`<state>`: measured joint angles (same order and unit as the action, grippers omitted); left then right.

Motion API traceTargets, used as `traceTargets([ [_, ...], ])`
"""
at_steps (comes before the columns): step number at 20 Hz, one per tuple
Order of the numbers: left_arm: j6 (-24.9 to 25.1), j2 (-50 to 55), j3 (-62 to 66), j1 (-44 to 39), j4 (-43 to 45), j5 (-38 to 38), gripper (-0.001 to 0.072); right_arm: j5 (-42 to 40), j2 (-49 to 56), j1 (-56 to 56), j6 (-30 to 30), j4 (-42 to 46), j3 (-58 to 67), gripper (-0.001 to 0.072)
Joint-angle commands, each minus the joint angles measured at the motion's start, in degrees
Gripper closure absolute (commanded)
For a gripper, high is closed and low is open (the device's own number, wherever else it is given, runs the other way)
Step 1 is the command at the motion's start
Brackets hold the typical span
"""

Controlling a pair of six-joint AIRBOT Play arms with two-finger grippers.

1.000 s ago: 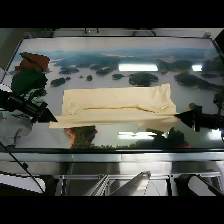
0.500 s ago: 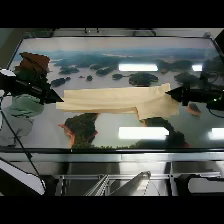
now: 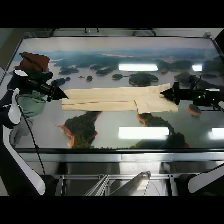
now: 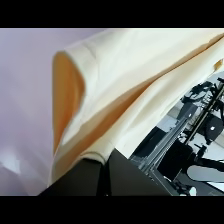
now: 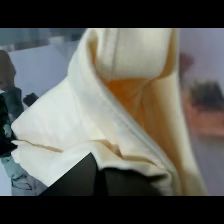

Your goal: Fold the shirts.

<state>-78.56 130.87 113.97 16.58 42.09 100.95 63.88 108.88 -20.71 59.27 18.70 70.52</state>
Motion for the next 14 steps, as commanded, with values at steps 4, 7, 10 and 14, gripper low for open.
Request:
traceTargets([
  [4,0.39,-0.85,1.66,1.11,-12.92,0.35,0.0011,11.04,-0.28,-2.97,-0.7,5.11,7.34,0.0424],
  [7,1.6,-4.04,1.64,3.96,-20.13,-1.05,-0.0007,10.93,-3.3,-5.81,3.69,15.67,12.57,0.0093],
  [10,1.55,-6.51,1.64,3.93,-17.7,-0.63,0.0287,11.58,-2.82,-5.97,9.22,30.12,13.51,0.0039],
  [14,1.92,-6.62,1.64,-0.42,-17.53,-1.77,0.0709,14.16,1.14,-2.45,9.29,29.46,13.51,0.0038],
])
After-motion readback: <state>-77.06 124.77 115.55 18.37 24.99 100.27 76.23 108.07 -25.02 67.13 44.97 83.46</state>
